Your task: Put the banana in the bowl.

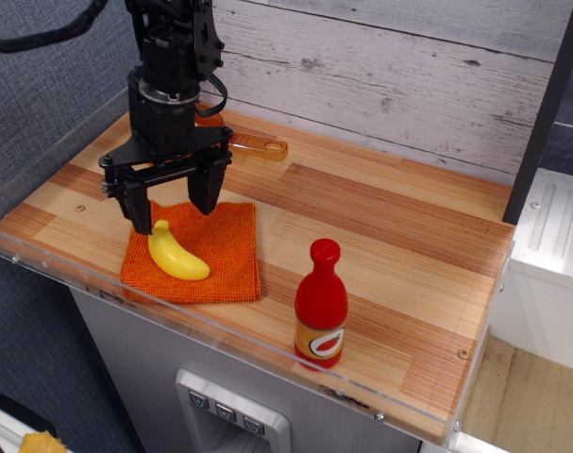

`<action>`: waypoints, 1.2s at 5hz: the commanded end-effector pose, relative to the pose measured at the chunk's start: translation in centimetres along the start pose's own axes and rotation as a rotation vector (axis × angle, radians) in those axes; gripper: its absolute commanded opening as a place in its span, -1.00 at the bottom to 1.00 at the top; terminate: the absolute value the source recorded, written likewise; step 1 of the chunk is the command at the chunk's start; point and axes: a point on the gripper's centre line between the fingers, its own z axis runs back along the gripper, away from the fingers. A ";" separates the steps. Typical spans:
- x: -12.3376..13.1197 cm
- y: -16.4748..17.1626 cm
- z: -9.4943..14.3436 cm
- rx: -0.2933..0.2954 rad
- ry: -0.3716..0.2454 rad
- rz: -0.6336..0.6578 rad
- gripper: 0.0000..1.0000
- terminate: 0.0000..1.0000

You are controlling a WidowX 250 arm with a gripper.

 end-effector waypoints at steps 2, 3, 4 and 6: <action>-1.2 -0.3 1.4 -0.108 -0.006 0.043 1.00 -1.00; -3.1 0.6 1.8 -0.123 0.020 0.036 1.00 -1.00; -4.1 1.4 2.6 -0.134 0.001 0.041 1.00 -1.00; -3.5 0.1 1.3 -0.095 0.019 0.024 1.00 -1.00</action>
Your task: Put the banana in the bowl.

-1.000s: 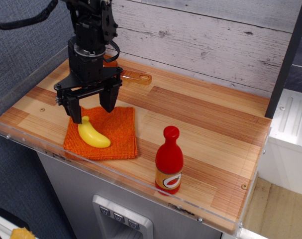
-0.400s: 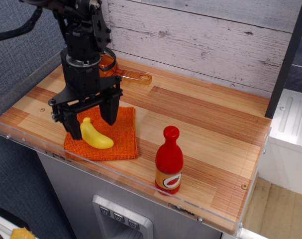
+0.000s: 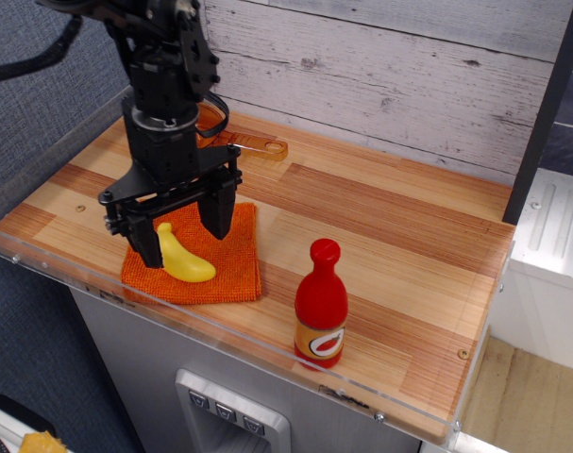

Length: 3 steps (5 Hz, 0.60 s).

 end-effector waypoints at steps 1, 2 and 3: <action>1.2 -1.0 -0.3 0.014 -0.015 0.028 1.00 -1.00; 0.7 -1.1 -0.6 0.036 -0.009 0.050 1.00 -1.00; 0.5 -0.9 -1.1 0.050 0.023 0.084 1.00 -1.00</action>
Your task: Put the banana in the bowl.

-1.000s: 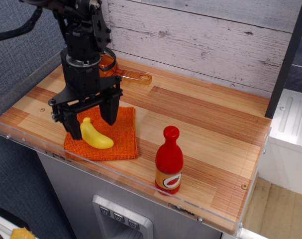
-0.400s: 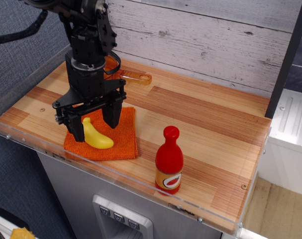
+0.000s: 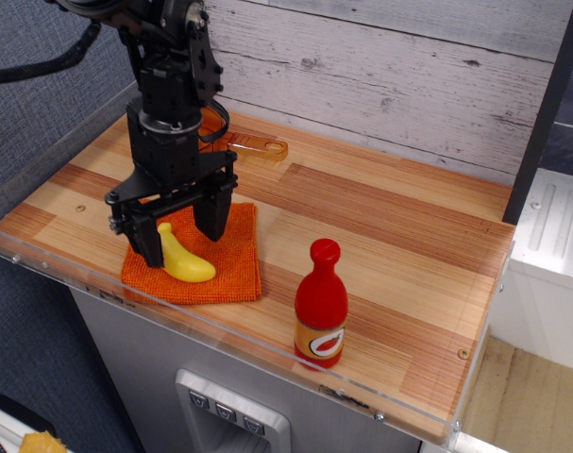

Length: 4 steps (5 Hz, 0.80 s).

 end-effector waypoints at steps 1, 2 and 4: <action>-0.4 -0.4 0.1 0.008 0.009 0.069 1.00 -1.00; -0.5 -0.2 -0.4 0.004 0.064 0.120 1.00 -1.00; -0.8 0.3 -0.8 0.010 0.118 0.193 1.00 -1.00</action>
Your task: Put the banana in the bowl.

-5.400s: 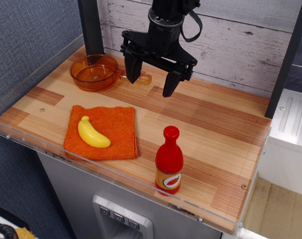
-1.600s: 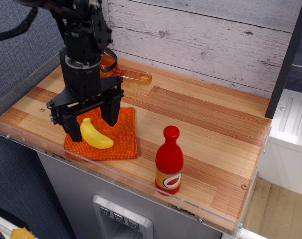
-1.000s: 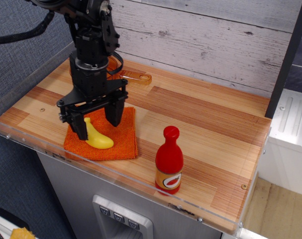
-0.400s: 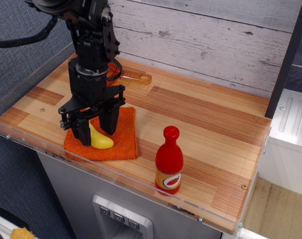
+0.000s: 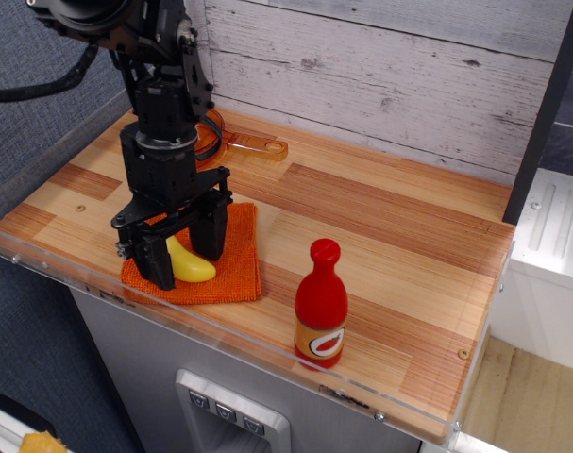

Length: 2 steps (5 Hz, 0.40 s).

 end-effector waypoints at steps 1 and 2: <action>-0.1 0.0 1.2 -0.035 -0.027 0.037 -1.00 -1.00; 0.0 0.1 2.0 -0.056 -0.042 0.027 -1.00 -1.00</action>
